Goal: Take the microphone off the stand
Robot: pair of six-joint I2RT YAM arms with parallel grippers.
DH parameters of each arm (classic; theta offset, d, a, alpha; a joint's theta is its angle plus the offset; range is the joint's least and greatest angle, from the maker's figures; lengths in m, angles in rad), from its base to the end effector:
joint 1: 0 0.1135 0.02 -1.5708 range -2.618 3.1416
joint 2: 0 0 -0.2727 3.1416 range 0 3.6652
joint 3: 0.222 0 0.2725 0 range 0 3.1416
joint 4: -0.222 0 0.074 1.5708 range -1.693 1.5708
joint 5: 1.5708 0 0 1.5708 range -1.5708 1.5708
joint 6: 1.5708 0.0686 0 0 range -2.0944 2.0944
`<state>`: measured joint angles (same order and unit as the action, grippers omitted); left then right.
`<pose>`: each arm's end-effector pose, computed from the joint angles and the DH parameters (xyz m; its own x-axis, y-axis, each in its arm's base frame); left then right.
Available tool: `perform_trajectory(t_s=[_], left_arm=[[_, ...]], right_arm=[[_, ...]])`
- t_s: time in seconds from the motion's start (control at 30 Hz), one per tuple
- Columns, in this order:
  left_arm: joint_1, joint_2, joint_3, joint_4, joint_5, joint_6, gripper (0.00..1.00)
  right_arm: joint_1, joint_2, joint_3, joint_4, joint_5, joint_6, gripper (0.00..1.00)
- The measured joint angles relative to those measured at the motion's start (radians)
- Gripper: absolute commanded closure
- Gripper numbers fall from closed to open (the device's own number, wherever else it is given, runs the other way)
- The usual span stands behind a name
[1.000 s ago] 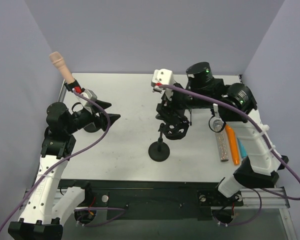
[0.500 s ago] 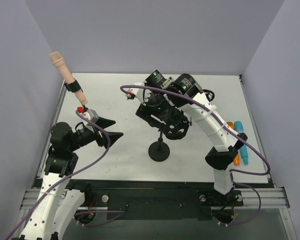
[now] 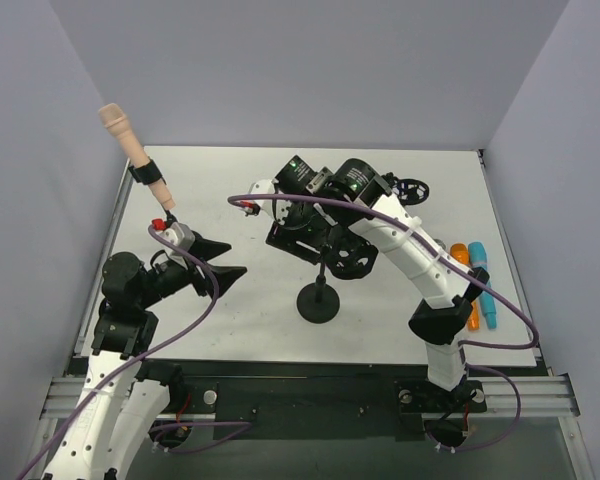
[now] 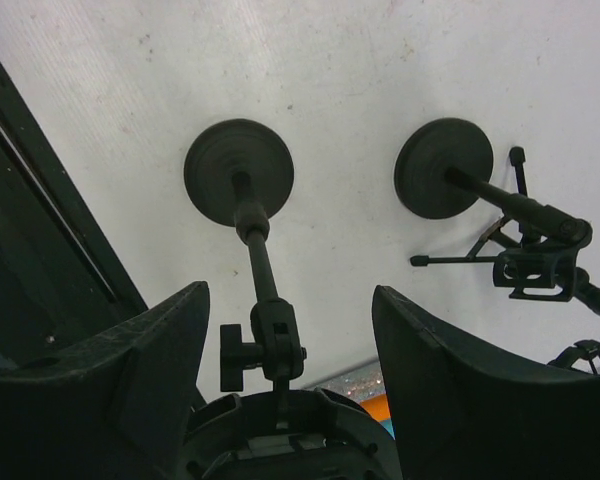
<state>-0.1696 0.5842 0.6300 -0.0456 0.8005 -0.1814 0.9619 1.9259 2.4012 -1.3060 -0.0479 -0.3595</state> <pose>0.1662 -0.0784 0.3360 -0.1486 -0.1020 -0.9836 0.8114 0.5559 -0.1803 0.2374 0.3462 0.4389 -0.1006 -0.7586 -0.6437 -0.9328 0.2969 -0.2042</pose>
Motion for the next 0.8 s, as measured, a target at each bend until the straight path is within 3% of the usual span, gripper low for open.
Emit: perform_trajectory(t_s=[0.5, 0.67, 0.8], left_arm=[[0.000, 0.028, 0.000, 0.012, 0.000, -0.010, 0.23], [0.000, 0.050, 0.000, 0.012, 0.000, -0.010, 0.23], [-0.007, 0.076, 0.000, 0.013, 0.002, -0.010, 0.23]], right_arm=[[-0.013, -0.047, -0.199, -0.002, 0.067, 0.019, 0.41], [-0.020, -0.100, -0.251, -0.002, 0.067, 0.019, 0.53], [-0.040, -0.106, -0.264, -0.003, 0.059, 0.018, 0.54]])
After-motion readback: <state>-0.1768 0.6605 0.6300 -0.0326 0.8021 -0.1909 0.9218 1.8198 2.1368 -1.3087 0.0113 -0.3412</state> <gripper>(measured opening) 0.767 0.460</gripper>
